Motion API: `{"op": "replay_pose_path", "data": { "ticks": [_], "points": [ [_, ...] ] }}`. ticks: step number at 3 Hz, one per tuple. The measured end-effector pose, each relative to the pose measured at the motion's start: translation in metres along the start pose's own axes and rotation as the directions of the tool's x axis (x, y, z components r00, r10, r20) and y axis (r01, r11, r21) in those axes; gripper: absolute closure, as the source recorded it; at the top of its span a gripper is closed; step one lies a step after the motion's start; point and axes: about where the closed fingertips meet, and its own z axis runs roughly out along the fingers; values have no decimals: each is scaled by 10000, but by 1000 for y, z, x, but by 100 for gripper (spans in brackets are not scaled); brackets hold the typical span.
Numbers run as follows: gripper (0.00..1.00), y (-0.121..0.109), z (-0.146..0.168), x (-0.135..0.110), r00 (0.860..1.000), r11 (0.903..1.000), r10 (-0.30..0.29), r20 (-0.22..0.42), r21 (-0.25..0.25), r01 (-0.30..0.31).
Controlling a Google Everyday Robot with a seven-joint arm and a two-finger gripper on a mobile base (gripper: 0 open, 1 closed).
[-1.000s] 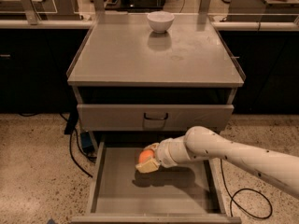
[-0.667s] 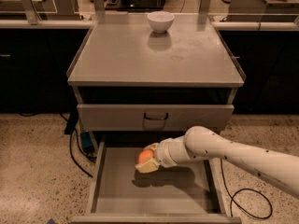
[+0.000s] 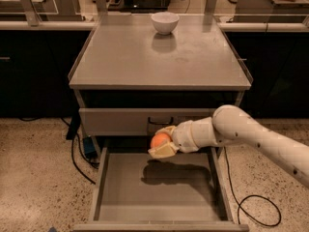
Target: Pick orange from middle drawer and place on counter
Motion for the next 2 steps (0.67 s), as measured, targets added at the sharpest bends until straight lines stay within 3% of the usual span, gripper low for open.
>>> {"op": "replay_pose_path", "data": {
  "ticks": [1,2],
  "points": [
    [100,-8,-55,-49,9929,9997,-211,1174,-97,224],
    [100,-24,-106,-106,9717,9977,-638,2273,-86,675]
  ]
}}
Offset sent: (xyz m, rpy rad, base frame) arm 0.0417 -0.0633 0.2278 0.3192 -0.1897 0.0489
